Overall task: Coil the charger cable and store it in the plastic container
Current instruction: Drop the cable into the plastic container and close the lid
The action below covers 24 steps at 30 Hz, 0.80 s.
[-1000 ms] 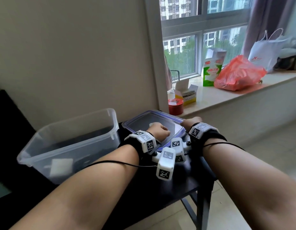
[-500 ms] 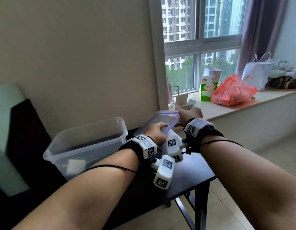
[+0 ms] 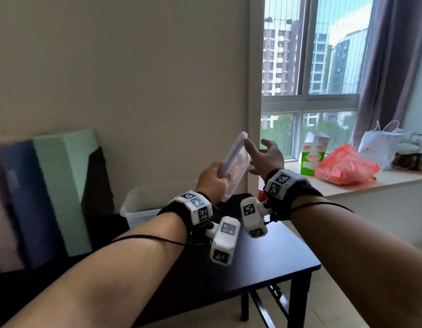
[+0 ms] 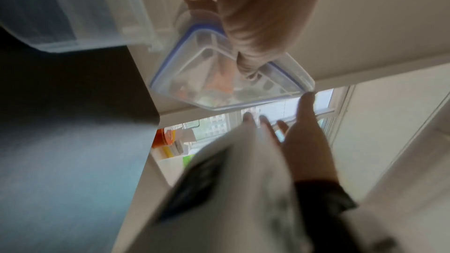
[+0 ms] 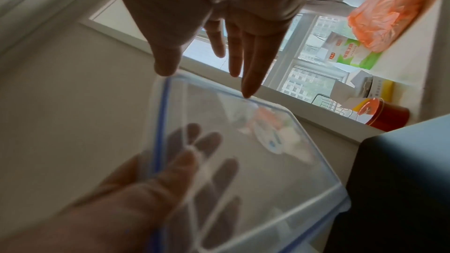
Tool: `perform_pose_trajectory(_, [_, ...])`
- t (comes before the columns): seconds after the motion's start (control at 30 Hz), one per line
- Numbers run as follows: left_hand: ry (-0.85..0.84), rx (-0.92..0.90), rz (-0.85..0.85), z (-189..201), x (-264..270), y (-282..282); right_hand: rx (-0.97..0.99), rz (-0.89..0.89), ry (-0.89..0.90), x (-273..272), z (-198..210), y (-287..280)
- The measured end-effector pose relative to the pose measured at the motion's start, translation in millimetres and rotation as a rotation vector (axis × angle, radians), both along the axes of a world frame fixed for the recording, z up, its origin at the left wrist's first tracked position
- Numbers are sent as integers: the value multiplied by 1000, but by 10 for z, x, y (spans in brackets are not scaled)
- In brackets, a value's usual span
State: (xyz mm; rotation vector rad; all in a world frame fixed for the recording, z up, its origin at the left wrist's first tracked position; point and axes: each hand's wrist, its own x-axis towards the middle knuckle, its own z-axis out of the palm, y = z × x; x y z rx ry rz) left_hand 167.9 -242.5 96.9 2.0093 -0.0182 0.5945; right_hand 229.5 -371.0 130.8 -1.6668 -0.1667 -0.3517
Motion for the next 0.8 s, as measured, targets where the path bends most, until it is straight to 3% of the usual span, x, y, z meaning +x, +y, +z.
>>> perform_pose_trajectory(0.1, [-45,-202,-30,132,-168,233,-180,-62,-39,-36,-58,118])
perform_pose_trajectory(0.23, [-71,-633,-102,249,-390,707,-362,-56,81,9,-207,271])
perform_pose_trajectory(0.37, [-74,-812,-33,202,-485,1288,-444,3,172,9,-308,429])
perform_pose_trajectory(0.47, [-40,-903,-4,114,-557,1620,-451,44,139,-25,-342,647])
perform_pose_trajectory(0.57, [23,-822,111,15,-584,1871,-481,93,125,-29,-378,865])
perform_pose_trajectory(0.67, [161,-433,371,-81,-563,2059,-512,112,127,-6,-426,996])
perform_pose_trajectory(0.8, [342,-256,478,-217,-518,2183,-539,117,170,61,-524,1130])
